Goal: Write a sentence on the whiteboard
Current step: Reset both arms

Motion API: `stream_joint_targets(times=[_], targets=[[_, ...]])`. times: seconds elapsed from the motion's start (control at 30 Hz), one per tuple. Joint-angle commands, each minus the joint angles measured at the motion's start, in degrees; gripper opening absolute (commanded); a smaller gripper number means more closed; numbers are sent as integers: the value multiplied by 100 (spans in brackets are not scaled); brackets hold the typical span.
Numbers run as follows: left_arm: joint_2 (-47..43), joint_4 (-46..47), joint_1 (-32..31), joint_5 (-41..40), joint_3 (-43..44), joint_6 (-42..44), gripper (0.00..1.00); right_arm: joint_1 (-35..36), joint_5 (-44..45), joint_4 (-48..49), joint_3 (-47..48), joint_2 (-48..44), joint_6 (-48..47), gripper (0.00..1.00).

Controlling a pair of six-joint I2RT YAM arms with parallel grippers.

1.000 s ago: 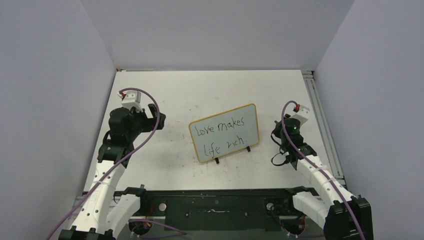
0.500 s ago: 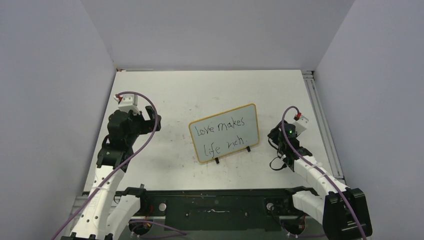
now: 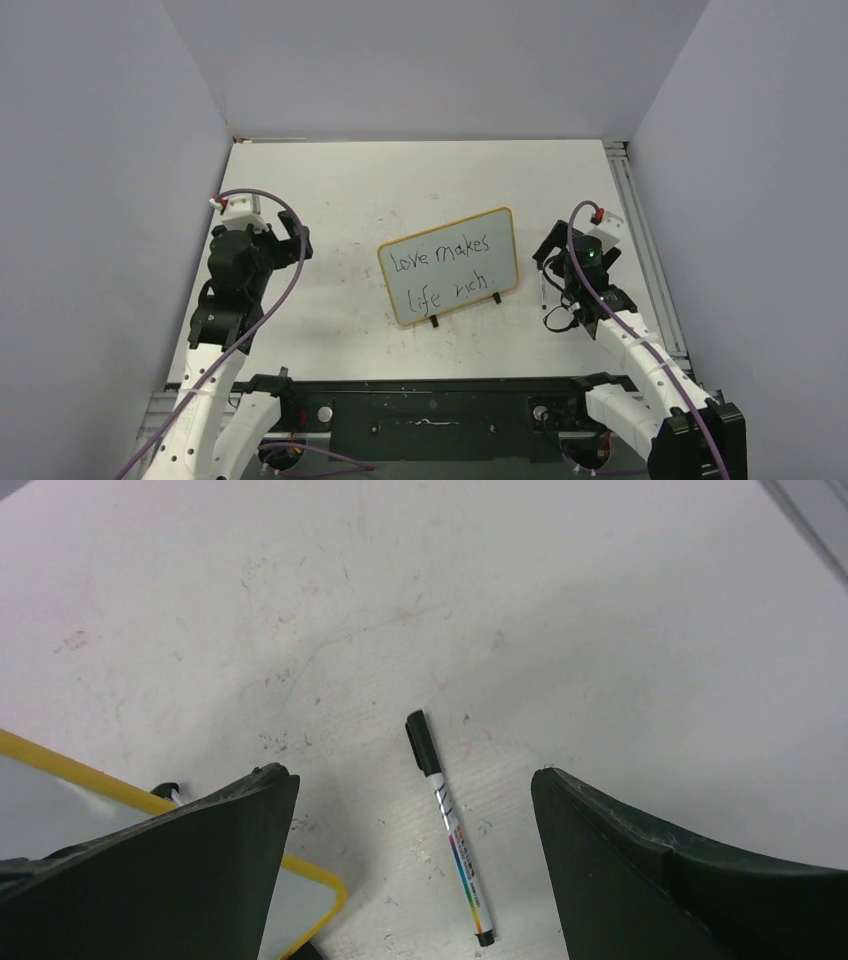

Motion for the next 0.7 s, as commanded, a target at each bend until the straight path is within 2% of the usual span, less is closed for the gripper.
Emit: stream_joint_targets(times=[0.0,0.17,0.3,0.67], targets=[[-99,91,33,-626,158,-238,97,115,-69,-45,618,-349,-1067,90],[-161,51,30,-622,201,-206,96,274,-739,307,755,-926,-2009,90],[-287,121,24,-457,151,-111,96,297,-1203,407,857,-1046,-2198,90],[-402,174,24,-301,105,52,96,293,-1062,443,778,-1293,-2194,90]])
